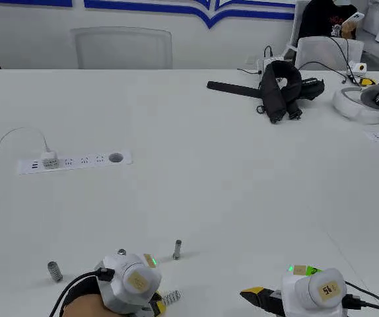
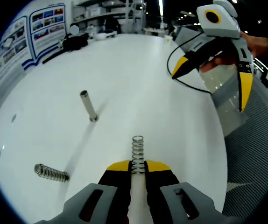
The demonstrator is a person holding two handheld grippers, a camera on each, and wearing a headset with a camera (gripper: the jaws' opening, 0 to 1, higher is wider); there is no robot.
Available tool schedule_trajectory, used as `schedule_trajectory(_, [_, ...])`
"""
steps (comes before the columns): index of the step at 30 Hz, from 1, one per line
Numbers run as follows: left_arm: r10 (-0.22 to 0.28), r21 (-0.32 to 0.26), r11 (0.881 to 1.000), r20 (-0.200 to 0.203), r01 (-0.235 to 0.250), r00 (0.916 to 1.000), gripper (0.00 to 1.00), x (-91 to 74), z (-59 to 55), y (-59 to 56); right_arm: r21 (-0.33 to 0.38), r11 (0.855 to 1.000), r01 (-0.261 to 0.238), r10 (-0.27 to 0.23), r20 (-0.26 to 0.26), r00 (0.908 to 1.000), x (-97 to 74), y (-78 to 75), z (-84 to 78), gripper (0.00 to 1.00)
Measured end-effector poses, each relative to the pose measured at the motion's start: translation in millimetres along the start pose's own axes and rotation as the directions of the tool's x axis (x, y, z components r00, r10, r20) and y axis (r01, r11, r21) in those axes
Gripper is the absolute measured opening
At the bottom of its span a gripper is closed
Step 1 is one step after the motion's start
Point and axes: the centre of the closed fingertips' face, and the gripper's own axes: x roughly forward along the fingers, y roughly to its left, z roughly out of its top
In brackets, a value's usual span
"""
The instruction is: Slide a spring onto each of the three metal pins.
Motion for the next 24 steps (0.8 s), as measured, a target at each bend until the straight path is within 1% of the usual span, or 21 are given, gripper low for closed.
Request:
schedule_trajectory(2, [0.015,-0.042,0.999,0.019,-0.014,0.9997,0.11,-5.4,-2.7,0.2,-0.003,1.0,-0.005,0.005,-0.001,1.0,0.9,2.2,0.7,0.79])
schedule_trajectory(4, [0.024,-0.076,0.997,0.028,-0.022,0.9993,0.11,-10.1,-6.7,1.1,-0.005,1.0,-0.009,0.009,-0.002,1.0,2.0,4.3,1.3,0.79])
schedule_trajectory(6, [0.037,-0.096,0.995,0.038,-0.033,0.9986,0.11,-16.7,-9.7,1.8,-0.009,1.0,-0.014,0.014,-0.006,0.9999,3.4,6.9,1.4,0.79])
schedule_trajectory(10, [0.047,-0.115,0.993,0.048,-0.042,0.9977,0.11,-27.3,-15.9,1.7,-0.015,1.0,-0.026,0.026,-0.012,0.9996,6.7,11.7,1.4,0.78])
schedule_trajectory(12, [0.056,-0.135,0.99,0.058,-0.048,0.9968,0.11,-34.2,-18.7,1.7,-0.021,0.999,-0.034,0.034,-0.019,0.9993,9.5,14.4,0.4,0.78])
schedule_trajectory(14, [0.059,-0.161,0.986,0.076,-0.046,0.9954,0.11,-39.8,-21.0,1.0,-0.028,0.999,-0.044,0.044,-0.026,0.9987,12.1,18.1,-0.4,0.78])
schedule_trajectory(19, [0.069,-0.177,0.983,0.079,-0.054,0.9945,0.11,-51.1,-31.6,-4.2,-0.033,0.997,-0.068,0.067,-0.026,0.9974,16.9,28.0,1.2,0.78])
schedule_trajectory(24, [0.084,-0.193,0.979,0.092,-0.065,0.9922,0.11,-63.3,-40.2,-8.2,-0.038,0.995,-0.088,0.087,-0.032,0.9957,20.5,35.4,2.0,0.77])
